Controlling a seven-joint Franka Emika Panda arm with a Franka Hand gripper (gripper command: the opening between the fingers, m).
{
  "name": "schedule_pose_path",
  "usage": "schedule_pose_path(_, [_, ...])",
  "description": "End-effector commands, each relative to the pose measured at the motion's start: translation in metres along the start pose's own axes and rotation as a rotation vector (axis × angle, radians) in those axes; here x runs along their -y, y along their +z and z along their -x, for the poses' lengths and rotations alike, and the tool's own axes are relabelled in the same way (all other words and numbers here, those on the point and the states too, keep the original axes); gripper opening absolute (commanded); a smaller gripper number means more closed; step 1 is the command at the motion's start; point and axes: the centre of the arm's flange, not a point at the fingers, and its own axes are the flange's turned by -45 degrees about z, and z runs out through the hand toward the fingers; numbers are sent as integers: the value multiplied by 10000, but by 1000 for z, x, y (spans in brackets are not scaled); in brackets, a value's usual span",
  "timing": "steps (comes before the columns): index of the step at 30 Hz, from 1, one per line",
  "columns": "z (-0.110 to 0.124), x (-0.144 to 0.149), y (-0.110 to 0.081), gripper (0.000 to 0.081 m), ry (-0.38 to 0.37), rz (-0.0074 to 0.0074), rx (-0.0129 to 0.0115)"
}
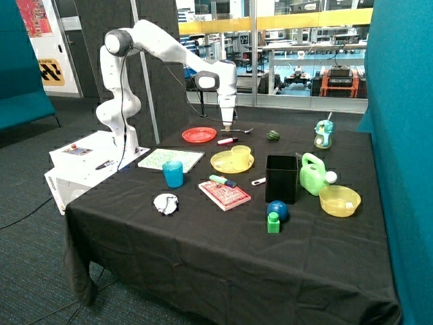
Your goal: Put a highlighter on each book
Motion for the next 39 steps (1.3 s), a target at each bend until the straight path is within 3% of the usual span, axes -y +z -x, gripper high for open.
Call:
schedule_pose_path(1, [-9,27,18,429,-529,-5,22])
schedule_pose_path(21, [-5,57,58,477,-1024,-6,22])
schedule_pose_path(36, [-6,75,70,489,-1398,-6,22])
schedule_pose_path(39, [-7,79,72,529,-1466,-6,22])
